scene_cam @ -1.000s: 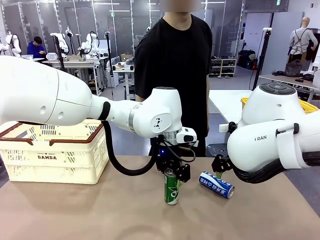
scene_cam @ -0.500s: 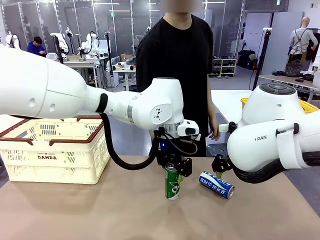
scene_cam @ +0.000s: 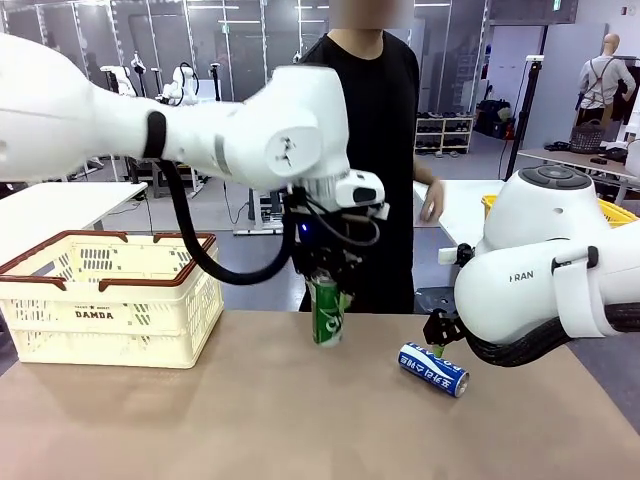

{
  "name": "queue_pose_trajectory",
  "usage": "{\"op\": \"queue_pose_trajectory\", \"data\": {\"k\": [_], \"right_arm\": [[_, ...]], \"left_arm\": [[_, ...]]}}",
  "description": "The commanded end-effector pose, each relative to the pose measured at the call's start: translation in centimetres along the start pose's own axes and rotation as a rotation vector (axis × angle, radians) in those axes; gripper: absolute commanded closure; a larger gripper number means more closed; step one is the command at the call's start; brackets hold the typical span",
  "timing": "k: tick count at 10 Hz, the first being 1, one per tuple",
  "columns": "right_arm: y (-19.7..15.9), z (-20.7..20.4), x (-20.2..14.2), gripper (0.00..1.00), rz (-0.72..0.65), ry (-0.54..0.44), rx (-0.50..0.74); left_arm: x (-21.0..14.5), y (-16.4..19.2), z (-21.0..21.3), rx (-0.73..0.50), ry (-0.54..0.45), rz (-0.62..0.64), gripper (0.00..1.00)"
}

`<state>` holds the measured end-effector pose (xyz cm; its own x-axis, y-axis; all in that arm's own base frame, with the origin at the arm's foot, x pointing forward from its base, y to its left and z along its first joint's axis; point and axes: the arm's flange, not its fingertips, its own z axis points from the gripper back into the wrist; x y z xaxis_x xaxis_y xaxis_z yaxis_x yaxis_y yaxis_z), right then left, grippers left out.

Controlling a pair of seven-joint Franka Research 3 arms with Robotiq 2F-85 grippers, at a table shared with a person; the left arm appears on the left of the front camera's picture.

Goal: Place the drinks into the Shopping basket.
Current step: Pick up one drink and place it into the Shopping basket.

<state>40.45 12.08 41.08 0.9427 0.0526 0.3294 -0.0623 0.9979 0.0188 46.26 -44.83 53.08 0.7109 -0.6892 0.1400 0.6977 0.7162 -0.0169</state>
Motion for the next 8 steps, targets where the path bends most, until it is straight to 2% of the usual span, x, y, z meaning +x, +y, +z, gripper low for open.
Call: {"op": "queue_pose_trajectory", "data": {"k": [1,4,8], "right_arm": [[-0.1,-0.2,-0.1,0.00,0.007,-0.007,-0.005],[-0.1,-0.2,-0.1,0.00,0.007,-0.007,-0.005],[-0.1,-0.2,-0.1,0.00,0.007,-0.007,-0.005]], "left_arm": [[-2.5,1.4,2.3,0.032,-0.014,0.009,0.59],[-5.0,3.3,6.5,0.091,-0.008,0.047,0.59],[-7.6,5.6,7.9,0.069,-0.005,0.071,0.59]]}}
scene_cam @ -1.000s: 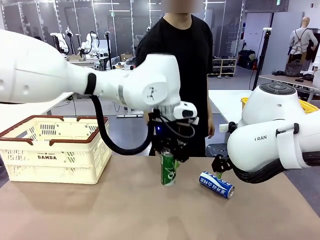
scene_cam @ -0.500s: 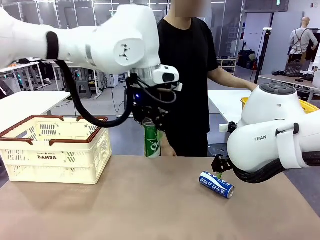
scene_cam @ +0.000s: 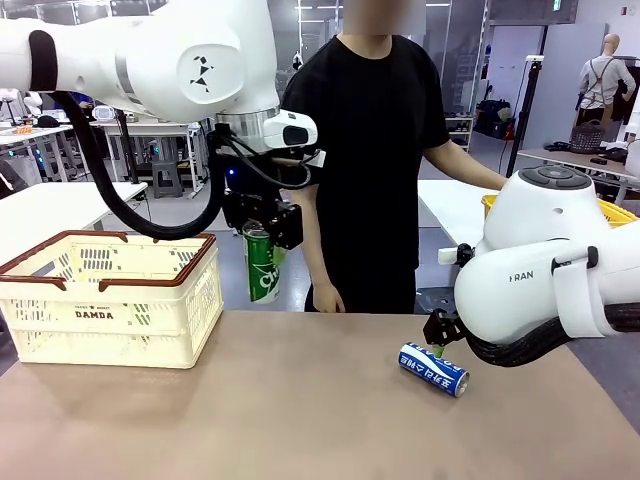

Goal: Place the drinks into the Shopping basket.
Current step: Pick up one drink and place it into the Shopping basket.

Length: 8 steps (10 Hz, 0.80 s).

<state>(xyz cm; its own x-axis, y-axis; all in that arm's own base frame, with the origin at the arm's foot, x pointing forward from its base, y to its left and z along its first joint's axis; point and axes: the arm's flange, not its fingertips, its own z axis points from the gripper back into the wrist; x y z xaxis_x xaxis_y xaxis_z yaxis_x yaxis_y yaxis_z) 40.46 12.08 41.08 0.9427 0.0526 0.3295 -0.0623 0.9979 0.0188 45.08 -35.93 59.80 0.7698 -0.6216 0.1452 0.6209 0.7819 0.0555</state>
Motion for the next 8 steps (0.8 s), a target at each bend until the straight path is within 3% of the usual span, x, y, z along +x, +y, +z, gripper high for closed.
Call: {"op": "queue_pose_trajectory", "data": {"k": [1,2,3,8], "right_arm": [[-0.1,-0.2,-0.1,0.00,0.007,-0.007,-0.005],[-0.1,-0.2,-0.1,0.00,0.007,-0.007,-0.005],[-0.1,-0.2,-0.1,0.00,0.007,-0.007,-0.005],[-0.1,-0.2,-0.1,0.00,0.007,-0.007,-0.005]], "left_arm": [[-2.2,0.9,0.1,-0.019,-0.013,-0.012,0.59],[-2.8,0.9,0.2,-0.031,-0.003,-0.040,0.59],[-0.5,0.4,0.0,0.000,0.004,0.002,0.59],[-0.5,0.4,0.0,0.000,0.004,0.002,0.59]]}}
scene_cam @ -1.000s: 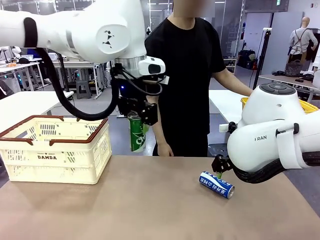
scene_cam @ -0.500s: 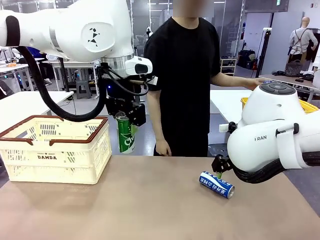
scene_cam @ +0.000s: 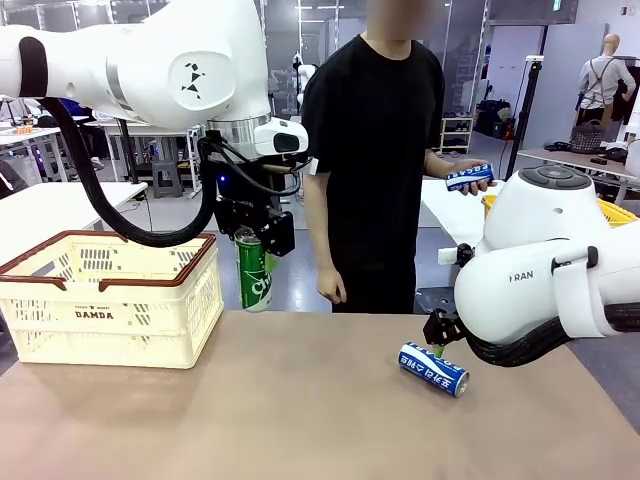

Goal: Place the drinks into the Shopping basket.
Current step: Pick up one drink and place it into the Shopping basket.

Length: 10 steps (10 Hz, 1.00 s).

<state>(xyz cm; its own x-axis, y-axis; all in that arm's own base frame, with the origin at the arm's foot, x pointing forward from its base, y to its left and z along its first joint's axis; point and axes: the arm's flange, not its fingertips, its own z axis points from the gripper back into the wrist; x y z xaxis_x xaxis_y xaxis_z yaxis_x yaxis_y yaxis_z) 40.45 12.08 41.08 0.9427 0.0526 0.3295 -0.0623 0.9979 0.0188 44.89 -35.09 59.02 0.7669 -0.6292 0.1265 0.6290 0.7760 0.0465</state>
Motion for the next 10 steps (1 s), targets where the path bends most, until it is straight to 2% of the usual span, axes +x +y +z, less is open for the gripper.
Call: {"op": "queue_pose_trajectory", "data": {"k": [1,2,3,5,7,9,10], "right_arm": [[-0.1,-0.2,-0.1,0.00,0.007,-0.007,-0.005],[-0.1,-0.2,-0.1,0.00,0.007,-0.007,-0.005],[-0.1,-0.2,-0.1,0.00,0.007,-0.007,-0.005],[-0.1,-0.2,-0.1,0.00,0.007,-0.007,-0.005],[-0.1,-0.2,-0.1,0.00,0.007,-0.007,-0.005],[-0.1,-0.2,-0.1,0.00,0.007,-0.007,-0.005],[-0.1,-0.2,-0.1,0.00,0.007,-0.007,-0.005]], "left_arm": [[0.3,-0.1,0.7,0.011,-0.015,0.011,0.59],[0.0,0.0,0.0,0.000,0.000,0.000,0.39],[0.2,2.0,0.4,0.027,-0.060,0.080,0.39],[-0.1,6.4,1.5,-0.015,-0.111,0.179,0.39],[-0.6,14.1,2.9,0.014,-0.168,0.288,0.39],[-2.2,23.3,3.3,0.000,-0.253,0.485,0.39],[-3.3,27.0,3.4,0.010,-0.282,0.544,0.39]]}}
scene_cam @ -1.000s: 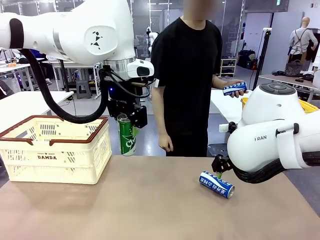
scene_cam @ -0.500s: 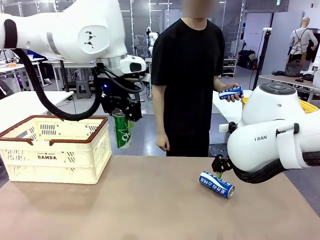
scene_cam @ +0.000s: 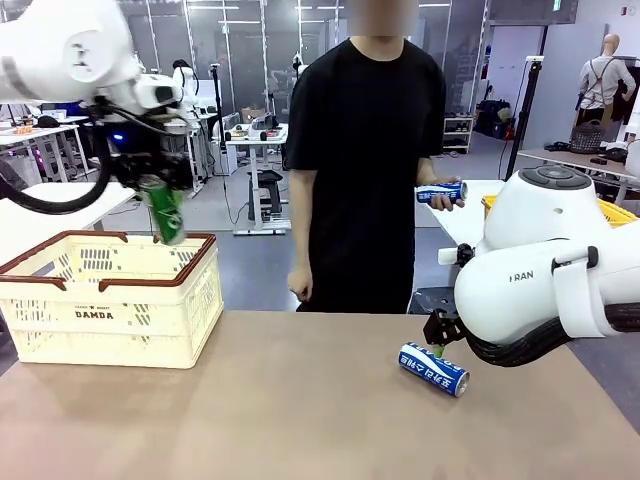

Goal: Place the drinks into the Shopping basket.
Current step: Pick up one drink and place it into the Shopping basket.

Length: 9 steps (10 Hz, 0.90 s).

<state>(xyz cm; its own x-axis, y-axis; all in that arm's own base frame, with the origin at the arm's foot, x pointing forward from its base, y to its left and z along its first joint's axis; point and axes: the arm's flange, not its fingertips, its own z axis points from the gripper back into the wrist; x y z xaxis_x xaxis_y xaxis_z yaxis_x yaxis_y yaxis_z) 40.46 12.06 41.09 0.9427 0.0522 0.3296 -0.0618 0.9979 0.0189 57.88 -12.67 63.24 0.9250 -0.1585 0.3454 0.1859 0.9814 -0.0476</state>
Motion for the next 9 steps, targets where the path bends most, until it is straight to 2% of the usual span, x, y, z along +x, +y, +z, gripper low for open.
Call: {"op": "queue_pose_trajectory", "data": {"k": [1,3,5,7,9], "right_arm": [[-0.1,-0.2,-0.1,0.00,0.008,-0.007,-0.005],[-0.1,-0.2,-0.1,0.00,0.008,-0.007,-0.005],[-0.1,-0.2,-0.1,0.00,0.008,-0.007,-0.005],[-0.1,-0.2,-0.1,0.00,0.008,-0.007,-0.005],[-0.1,-0.2,-0.1,0.00,0.008,-0.007,-0.005]], "left_arm": [[1.3,3.8,-0.2,-0.043,-0.044,0.113,0.39],[1.7,9.2,-1.0,0.015,-0.064,0.203,0.39],[1.5,13.6,-2.1,0.087,-0.046,0.228,0.39],[0.9,15.9,-2.6,0.103,-0.023,0.260,0.39],[0.9,16.8,-3.0,0.057,-0.044,0.251,0.39]]}}
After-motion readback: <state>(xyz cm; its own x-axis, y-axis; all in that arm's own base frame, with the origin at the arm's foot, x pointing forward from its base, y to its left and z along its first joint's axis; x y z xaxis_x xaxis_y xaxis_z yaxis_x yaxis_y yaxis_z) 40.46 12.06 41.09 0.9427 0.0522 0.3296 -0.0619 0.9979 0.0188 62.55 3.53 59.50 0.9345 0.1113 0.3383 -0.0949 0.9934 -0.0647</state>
